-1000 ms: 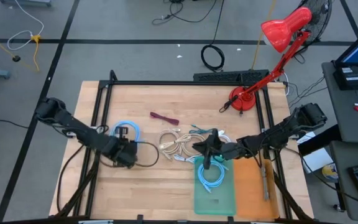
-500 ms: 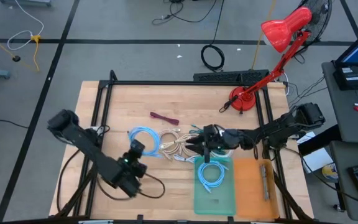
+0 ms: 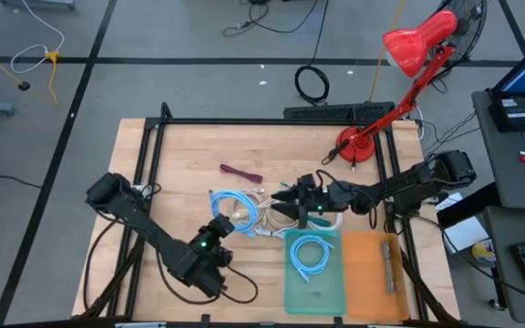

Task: Pick & Place USB Port
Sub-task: Put the light blue charger cable into the blue bin

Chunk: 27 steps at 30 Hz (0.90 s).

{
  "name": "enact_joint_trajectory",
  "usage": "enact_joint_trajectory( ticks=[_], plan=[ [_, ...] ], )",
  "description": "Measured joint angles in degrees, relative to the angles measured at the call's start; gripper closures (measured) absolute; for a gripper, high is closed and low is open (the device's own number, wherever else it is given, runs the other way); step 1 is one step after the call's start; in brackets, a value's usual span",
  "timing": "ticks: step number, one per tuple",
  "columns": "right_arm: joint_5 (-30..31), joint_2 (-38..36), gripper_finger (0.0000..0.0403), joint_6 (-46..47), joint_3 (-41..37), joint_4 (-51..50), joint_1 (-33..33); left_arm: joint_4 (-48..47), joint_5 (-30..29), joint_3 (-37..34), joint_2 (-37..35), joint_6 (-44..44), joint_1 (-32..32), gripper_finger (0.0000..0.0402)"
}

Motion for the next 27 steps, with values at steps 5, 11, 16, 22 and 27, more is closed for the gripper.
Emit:
enact_joint_trajectory(
  ticks=[5,11,16,22,27],
  plan=[
    [-0.8,0.0,0.018,0.7,0.1,1.0,0.0,6.1,2.0,0.2,0.0,7.6,2.1,0.0366],
    [-0.4,0.4,0.0178,-1.3,2.3,-0.3,1.4,10.3,1.7,0.2,0.0,12.4,4.5,0.0366],
    [0.9,3.8,0.0178,-3.7,7.0,-3.2,2.5,12.7,2.9,0.2,0.0,14.3,6.0,0.0366],
    [0.8,9.5,0.0178,-5.7,12.3,-7.0,2.6,12.5,3.4,0.2,0.0,13.2,6.4,0.0366],
    [9.3,9.7,0.0179,-10.7,12.8,-6.8,2.4,11.3,7.8,0.2,0.0,7.7,6.1,0.0366]
  ],
)
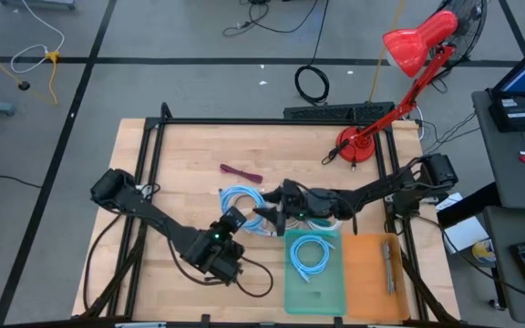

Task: Pick & Place USB Port
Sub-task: Put the light blue charger cable into the blue bin

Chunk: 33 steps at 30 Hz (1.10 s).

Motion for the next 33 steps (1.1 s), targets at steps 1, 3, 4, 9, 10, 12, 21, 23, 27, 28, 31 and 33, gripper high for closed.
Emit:
enact_joint_trajectory(
  ticks=[1,3,4,9,10,12,21,23,27,28,31,33],
  plan=[
    [2.8,0.0,0.0179,-1.4,0.0,0.0,0.1,-0.1,0.2,0.0,0.0,-0.8,-0.2,0.0366],
    [7.5,0.0,0.0181,-3.7,0.1,-0.2,0.6,-0.2,0.1,0.0,0.0,-1.9,-0.5,0.0366],
    [8.9,0.0,0.0182,-4.4,0.5,-0.9,0.8,-0.2,0.0,0.0,0.0,-2.0,-0.6,0.0366],
    [17.6,1.0,0.0195,-3.1,5.9,-15.4,1.6,-0.3,0.3,0.0,0.0,-2.2,-0.8,0.0366],
    [18.6,1.2,0.0199,-2.8,6.8,-17.9,1.6,-0.3,0.3,0.0,0.0,-2.0,-0.8,0.0366],
    [19.1,1.2,0.0209,-2.4,8.3,-20.5,1.9,-0.2,0.2,0.0,0.0,-1.9,-0.4,0.0366],
    [19.6,2.7,0.0283,-1.4,9.5,-20.8,1.4,-1.5,-0.8,-0.7,-0.1,-3.0,-0.3,0.0366],
    [18.7,2.8,0.0309,-1.2,9.4,-21.5,1.3,-1.4,-0.8,-0.9,0.0,-2.8,-0.3,0.0366],
    [19.0,2.7,0.037,-2.5,9.4,-21.6,1.2,-0.2,-1.5,-1.0,0.0,-3.1,-0.3,0.0366],
    [19.0,2.7,0.0372,-3.2,9.4,-21.7,1.2,0.5,-1.3,-1.0,0.0,-3.7,-0.3,0.0366],
    [20.1,2.7,0.0372,-3.6,9.5,-23.0,1.3,1.2,-0.9,-1.0,0.0,-7.8,-0.3,0.0361],
    [20.7,2.7,0.0372,-2.1,10.4,-27.2,1.2,1.0,-0.5,-1.0,0.0,-11.1,-0.4,0.0333]
  ],
)
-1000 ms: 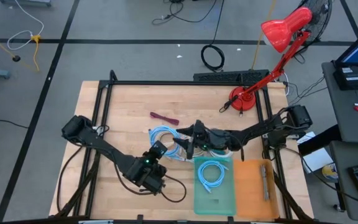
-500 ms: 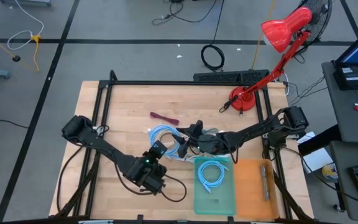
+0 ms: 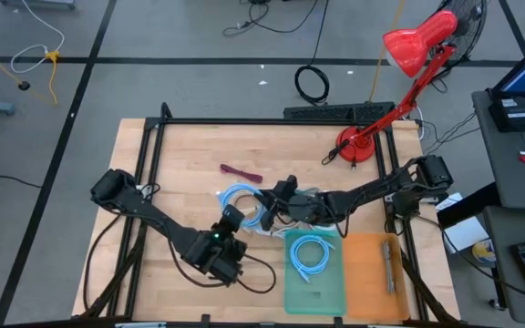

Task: Pick & Place USB Port
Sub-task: Put the light blue charger cable into the blue bin

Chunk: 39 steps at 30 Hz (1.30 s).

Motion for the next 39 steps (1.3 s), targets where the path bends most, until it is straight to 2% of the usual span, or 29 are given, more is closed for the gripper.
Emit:
enact_joint_trajectory(
  ticks=[5,10,13,16,22,27,30,33,39],
  plan=[
    [1.4,-0.1,0.0372,2.9,3.9,-13.5,0.1,-5.8,1.8,0.1,-0.1,-10.9,-0.9,0.0258],
    [0.8,-2.6,0.0372,7.0,9.5,-24.1,1.8,-16.5,1.4,0.1,-0.1,-25.7,-2.3,0.0225],
    [-1.1,-4.0,0.0372,9.3,12.6,-32.6,3.5,-20.3,0.4,-0.2,-0.1,-33.6,-3.8,0.0224],
    [-2.2,-7.1,0.0372,15.7,15.5,-41.1,6.2,-19.1,0.2,-2.8,-1.3,-34.9,-6.1,0.0229],
    [-0.1,-11.1,0.0372,37.5,16.6,-52.9,16.1,-19.7,-3.4,-12.2,-5.0,-44.6,-8.4,0.0256],
    [4.0,-10.6,0.0372,54.8,16.6,-57.6,24.4,-18.5,-9.1,-21.9,-11.5,-60.1,-9.0,0.0275],
    [3.6,-8.4,0.0372,64.6,16.6,-60.1,28.1,-16.5,-12.2,-26.1,-15.6,-67.3,-9.3,0.0282],
    [2.1,-6.1,0.0372,74.3,16.6,-61.5,31.0,-12.6,-13.9,-28.6,-19.1,-67.0,-9.7,0.0284],
    [-1.4,-1.4,0.0372,91.0,17.0,-65.3,35.6,-4.1,-16.4,-30.5,-22.6,-57.8,-10.3,0.0284]
  ],
)
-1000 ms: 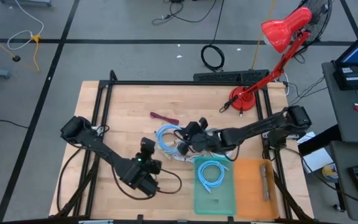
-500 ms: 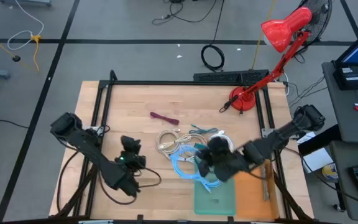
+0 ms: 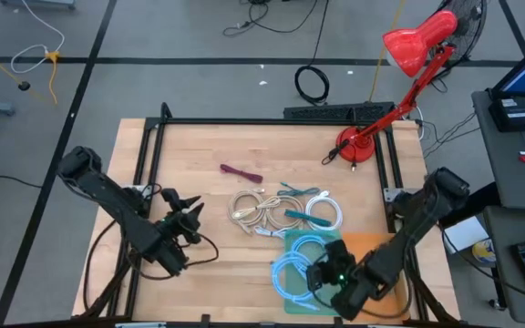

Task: Pick & Place USB Port
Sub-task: Put the light blue charger cable into the blue bin

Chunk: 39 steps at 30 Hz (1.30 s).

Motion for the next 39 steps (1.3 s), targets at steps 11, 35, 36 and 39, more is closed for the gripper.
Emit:
enact_joint_trajectory(
  ticks=[11,35,36,39],
  plan=[
    [-13.3,10.8,0.0372,12.2,15.4,-26.9,1.4,5.2,-4.3,-4.5,0.0,5.8,0.9,0.0284],
    [-27.5,17.1,0.0262,9.8,17.7,-34.2,-0.7,8.2,-4.2,-6.6,0.0,5.0,1.3,0.0284],
    [-26.7,17.1,0.0254,9.5,17.7,-34.2,-1.0,8.2,-4.2,-6.6,0.0,5.0,1.4,0.0284],
    [-24.8,17.1,0.0241,7.9,17.7,-33.3,-1.9,8.2,-4.2,-6.6,0.0,5.1,1.4,0.0284]
  ],
)
